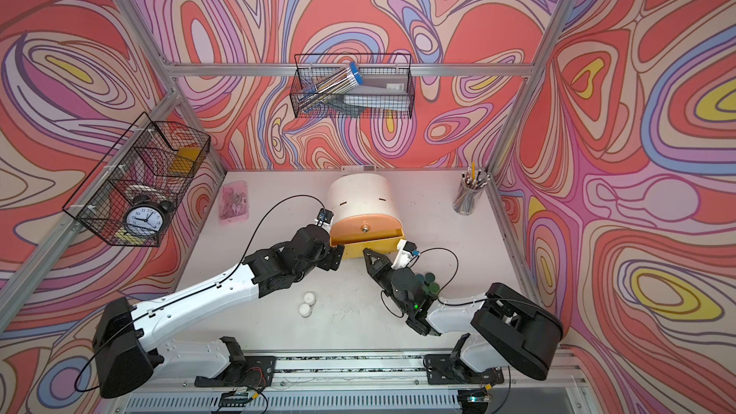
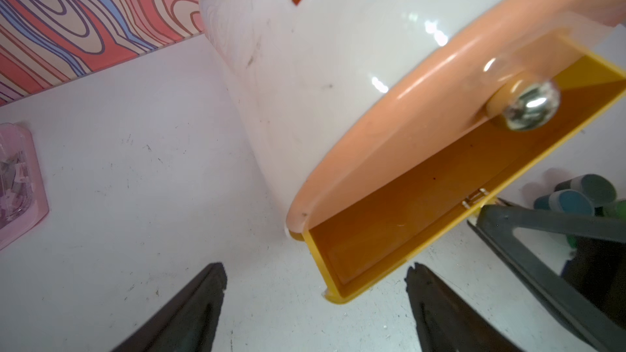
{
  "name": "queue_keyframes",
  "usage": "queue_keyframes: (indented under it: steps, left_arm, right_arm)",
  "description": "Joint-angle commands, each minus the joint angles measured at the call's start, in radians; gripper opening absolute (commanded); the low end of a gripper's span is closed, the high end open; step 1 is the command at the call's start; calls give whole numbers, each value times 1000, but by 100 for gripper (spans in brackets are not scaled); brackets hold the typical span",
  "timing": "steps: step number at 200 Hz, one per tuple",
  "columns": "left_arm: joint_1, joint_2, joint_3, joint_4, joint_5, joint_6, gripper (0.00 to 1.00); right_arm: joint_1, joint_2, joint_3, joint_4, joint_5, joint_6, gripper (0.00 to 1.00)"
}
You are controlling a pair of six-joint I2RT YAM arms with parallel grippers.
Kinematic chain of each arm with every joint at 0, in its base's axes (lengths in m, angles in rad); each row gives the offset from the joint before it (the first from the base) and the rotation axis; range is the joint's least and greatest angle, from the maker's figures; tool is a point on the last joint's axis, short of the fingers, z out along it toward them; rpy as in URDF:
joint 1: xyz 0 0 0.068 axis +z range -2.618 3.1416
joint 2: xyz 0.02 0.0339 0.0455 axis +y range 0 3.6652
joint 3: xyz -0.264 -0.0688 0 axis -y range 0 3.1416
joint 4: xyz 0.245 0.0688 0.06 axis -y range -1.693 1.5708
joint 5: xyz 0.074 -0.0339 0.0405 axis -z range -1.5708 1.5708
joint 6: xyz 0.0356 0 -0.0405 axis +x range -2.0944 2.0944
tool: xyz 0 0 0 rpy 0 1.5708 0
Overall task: Put the paint cans in the drawer according to color
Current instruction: Open the drawer in the storage box.
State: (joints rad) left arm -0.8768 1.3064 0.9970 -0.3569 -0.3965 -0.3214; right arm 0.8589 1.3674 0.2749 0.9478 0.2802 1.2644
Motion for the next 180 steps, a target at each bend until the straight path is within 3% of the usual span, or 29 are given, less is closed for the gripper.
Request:
queue_keyframes:
  steps: [1,42,85,139,180]
  left_arm:
    - [7,9,27,-14,-16,5,90]
    - [11,29,41,27,-25,10,91]
    - [12,53,57,56,-2,-1,91]
    - [13,-29,35,120,243,-44,90]
    - [13,9,114,35,170,-7,91]
  right_arm:
    - [3,-66,-21,-55,-1,-31,13]
    - [22,-177,-55,-182,-1,-28,13]
    - [60,-193,-65,-236,5,-28,13]
    - [60,-170,-62,-268,-6,-39,13]
    - [59,-154,-55,-258,-19,-41,13]
